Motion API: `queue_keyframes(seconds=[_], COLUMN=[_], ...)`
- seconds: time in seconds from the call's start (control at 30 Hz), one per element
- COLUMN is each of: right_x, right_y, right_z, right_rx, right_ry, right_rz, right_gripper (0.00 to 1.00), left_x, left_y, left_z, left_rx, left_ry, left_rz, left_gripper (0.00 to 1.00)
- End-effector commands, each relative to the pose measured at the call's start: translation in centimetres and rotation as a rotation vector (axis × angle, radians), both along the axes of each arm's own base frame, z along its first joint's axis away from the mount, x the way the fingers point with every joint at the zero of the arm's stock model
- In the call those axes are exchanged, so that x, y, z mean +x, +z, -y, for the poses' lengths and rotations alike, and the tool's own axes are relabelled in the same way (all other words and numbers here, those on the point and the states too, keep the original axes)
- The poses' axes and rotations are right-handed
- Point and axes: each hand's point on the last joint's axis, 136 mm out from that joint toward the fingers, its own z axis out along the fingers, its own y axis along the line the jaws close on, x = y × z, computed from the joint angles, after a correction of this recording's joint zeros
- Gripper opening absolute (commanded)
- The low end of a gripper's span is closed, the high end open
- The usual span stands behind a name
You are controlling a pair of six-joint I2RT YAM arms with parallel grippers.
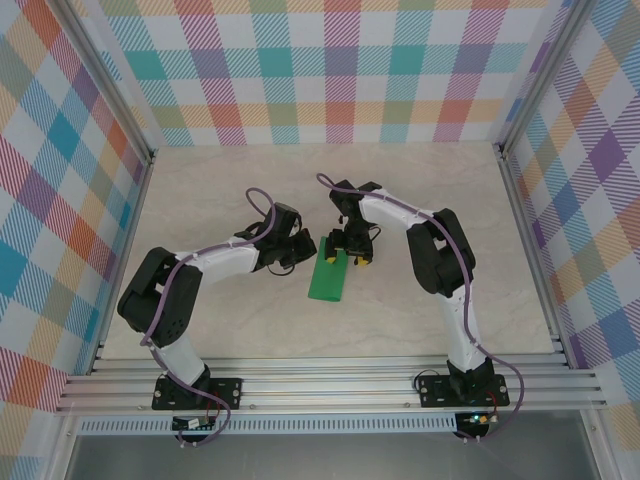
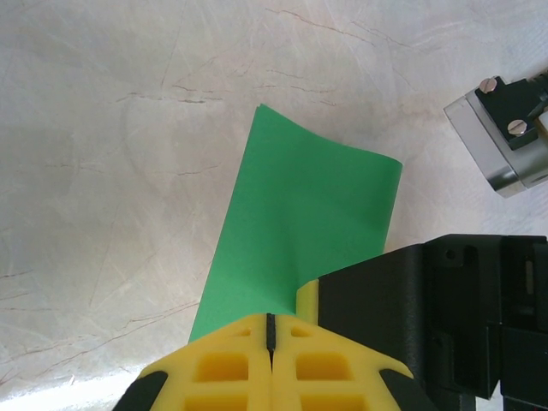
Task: Fold a paper plane with a square sheet of paper (pick it up from the middle)
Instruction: Hold the square sheet of paper at the center of the table.
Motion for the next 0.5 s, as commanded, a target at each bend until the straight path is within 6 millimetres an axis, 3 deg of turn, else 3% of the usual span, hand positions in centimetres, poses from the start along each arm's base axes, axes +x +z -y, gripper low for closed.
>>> queue_keyframes(seconds=[0.0, 0.47], right_x=[-2.0, -2.1], right_y=[-6.2, -6.6], right_z=[2.5, 3.0], right_rx=[-0.138, -0.162], right_ry=[0.011, 0.021], right_rz=[-0.101, -0.104], right_gripper=[0.73, 0.73], left_x=[-0.7, -0.7], left_y=[-1.3, -3.1], left_z=[0.5, 2.4], left_rx=[-0.003, -0.046], left_ry=[-0.022, -0.073], left_rz=[-0.043, -0.114], left_gripper=[0.0, 0.0])
